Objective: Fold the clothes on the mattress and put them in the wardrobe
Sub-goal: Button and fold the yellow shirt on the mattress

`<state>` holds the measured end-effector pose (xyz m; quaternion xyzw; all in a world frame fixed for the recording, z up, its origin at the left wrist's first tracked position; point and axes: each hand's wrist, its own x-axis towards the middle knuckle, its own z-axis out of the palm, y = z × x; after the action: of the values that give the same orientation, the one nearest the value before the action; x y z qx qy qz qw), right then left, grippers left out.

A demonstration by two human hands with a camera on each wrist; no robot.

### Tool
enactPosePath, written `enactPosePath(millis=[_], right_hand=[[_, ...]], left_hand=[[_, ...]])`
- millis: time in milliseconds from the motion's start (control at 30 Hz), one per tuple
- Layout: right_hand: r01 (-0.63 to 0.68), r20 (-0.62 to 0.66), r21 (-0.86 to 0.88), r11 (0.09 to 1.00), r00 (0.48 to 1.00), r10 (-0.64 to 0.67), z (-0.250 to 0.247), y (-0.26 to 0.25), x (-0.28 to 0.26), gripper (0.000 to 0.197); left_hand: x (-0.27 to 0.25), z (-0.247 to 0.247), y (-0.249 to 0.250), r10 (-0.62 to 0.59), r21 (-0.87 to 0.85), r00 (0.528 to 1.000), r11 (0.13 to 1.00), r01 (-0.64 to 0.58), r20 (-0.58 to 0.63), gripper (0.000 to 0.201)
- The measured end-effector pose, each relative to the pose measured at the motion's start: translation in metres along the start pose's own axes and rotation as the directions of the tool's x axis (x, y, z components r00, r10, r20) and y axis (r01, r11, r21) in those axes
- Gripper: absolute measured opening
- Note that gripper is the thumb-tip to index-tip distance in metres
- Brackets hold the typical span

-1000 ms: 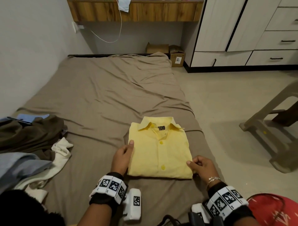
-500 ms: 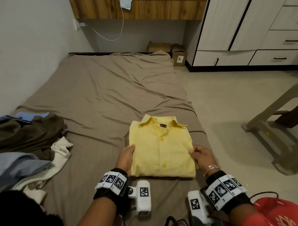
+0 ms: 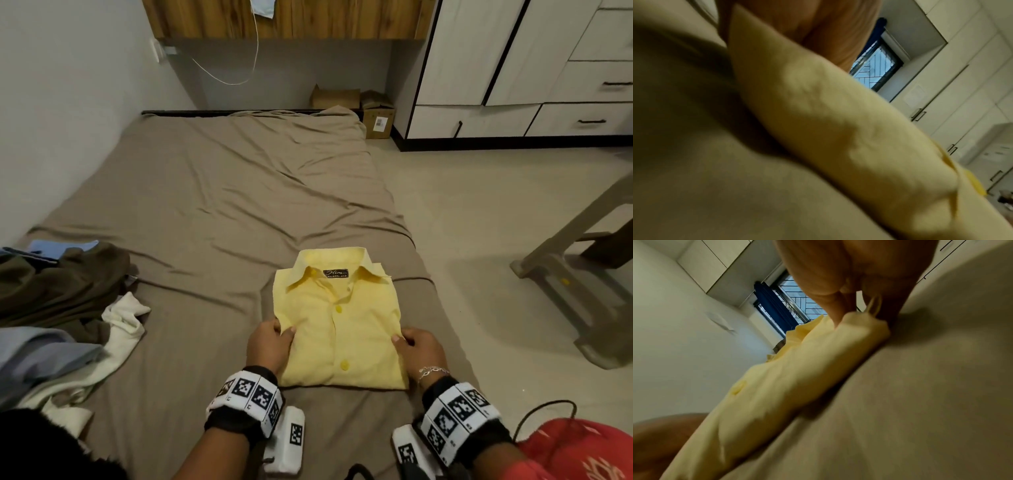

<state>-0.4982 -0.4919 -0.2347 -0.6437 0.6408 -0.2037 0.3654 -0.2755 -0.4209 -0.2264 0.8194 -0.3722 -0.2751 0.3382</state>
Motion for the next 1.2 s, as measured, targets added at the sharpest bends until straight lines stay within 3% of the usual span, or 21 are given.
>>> enactPosePath(millis=[33, 133, 200, 233, 300, 367, 400, 467, 533, 567, 600, 667, 700, 733, 833, 967, 1033, 1100, 1200], right_hand=[[0.035, -0.014, -0.058, 0.998, 0.999, -0.036, -0.005, -0.004, 0.000, 0.026], [0.188, 0.038, -0.272, 0.944, 0.982, -0.185, -0.012, -0.016, -0.007, 0.050], [0.355, 0.183, -0.436, 0.827, 0.935, -0.305, -0.002, -0.022, -0.013, 0.073], [0.417, 0.231, -0.500, 0.759, 0.909, -0.347, 0.004, -0.023, -0.013, 0.084], [0.429, 0.263, -0.622, 0.655, 0.903, -0.341, 0.012, -0.022, -0.008, 0.115], [0.384, 0.377, -0.656, 0.649, 0.913, -0.158, 0.015, -0.016, -0.001, 0.144], [0.365, 0.429, -0.657, 0.659, 0.901, -0.071, 0.015, -0.014, 0.001, 0.150], [0.375, 0.471, -0.679, 0.631, 0.882, -0.017, 0.016, -0.015, 0.003, 0.155], [0.363, 0.490, -0.648, 0.669, 0.872, 0.001, 0.012, -0.016, 0.003, 0.146], [0.332, 0.474, -0.589, 0.737, 0.881, -0.018, 0.007, -0.017, 0.003, 0.128], [0.273, 0.419, -0.481, 0.833, 0.906, -0.056, 0.003, -0.015, 0.003, 0.104], [0.116, 0.161, -0.224, 0.968, 0.984, -0.081, -0.011, -0.008, 0.006, 0.062], [0.016, 0.067, -0.121, 0.993, 0.998, -0.008, -0.017, -0.004, 0.008, 0.042], [-0.085, 0.060, -0.035, 0.996, 0.994, 0.087, -0.022, -0.003, 0.010, 0.029], [-0.302, 0.173, 0.076, 0.950, 0.943, 0.286, -0.023, -0.012, 0.015, 0.037], [-0.432, 0.289, 0.159, 0.888, 0.880, 0.376, -0.015, -0.035, 0.020, 0.060], [-0.409, 0.323, 0.215, 0.887, 0.887, 0.331, -0.014, -0.039, 0.023, 0.057], [-0.394, 0.350, 0.276, 0.877, 0.891, 0.290, -0.015, -0.040, 0.025, 0.046], [-0.435, 0.448, 0.412, 0.801, 0.862, 0.237, -0.014, -0.040, 0.018, 0.043]], left_hand=[[-0.003, -0.005, 0.005, 0.037, 0.039, 0.998, 0.999, -0.034, -0.057, 0.013], [-0.008, -0.005, 0.011, 0.250, 0.260, 0.962, 0.941, -0.215, -0.109, 0.065], [-0.012, 0.006, 0.014, 0.440, 0.469, 0.898, 0.798, -0.378, -0.025, 0.079], [-0.011, 0.013, 0.013, 0.446, 0.536, 0.891, 0.733, -0.418, 0.084, 0.081], [-0.008, 0.022, 0.012, 0.320, 0.645, 0.911, 0.644, -0.412, 0.261, 0.102], [-0.003, 0.027, 0.004, 0.150, 0.626, 0.907, 0.679, -0.384, 0.394, 0.118], [-0.002, 0.028, 0.001, 0.094, 0.619, 0.900, 0.695, -0.365, 0.425, 0.112], [-0.002, 0.029, 0.005, 0.019, 0.625, 0.889, 0.705, -0.336, 0.457, 0.089], [-0.002, 0.026, 0.010, -0.003, 0.612, 0.882, 0.721, -0.325, 0.471, 0.081], [-0.002, 0.021, 0.011, 0.012, 0.585, 0.890, 0.749, -0.310, 0.455, 0.080], [-0.001, 0.016, 0.010, 0.056, 0.534, 0.920, 0.800, -0.274, 0.388, 0.080], [0.002, 0.002, 0.003, 0.075, 0.328, 0.993, 0.940, -0.100, 0.088, 0.069], [0.004, -0.006, -0.001, 0.013, 0.209, 1.000, 0.978, -0.009, -0.018, 0.059], [0.006, -0.011, -0.006, -0.078, 0.112, 0.997, 0.990, 0.081, -0.028, 0.052], [0.014, -0.013, -0.010, -0.259, -0.143, 0.951, 0.948, 0.284, 0.169, 0.066], [0.024, -0.007, -0.003, -0.286, -0.358, 0.921, 0.857, 0.370, 0.266, 0.076], [0.026, -0.009, 0.001, -0.285, -0.400, 0.917, 0.834, 0.381, 0.279, 0.073], [0.028, -0.011, 0.005, -0.288, -0.432, 0.907, 0.807, 0.402, 0.307, 0.055], [0.027, -0.011, 0.007, -0.292, -0.454, 0.887, 0.775, 0.439, 0.358, 0.041]])
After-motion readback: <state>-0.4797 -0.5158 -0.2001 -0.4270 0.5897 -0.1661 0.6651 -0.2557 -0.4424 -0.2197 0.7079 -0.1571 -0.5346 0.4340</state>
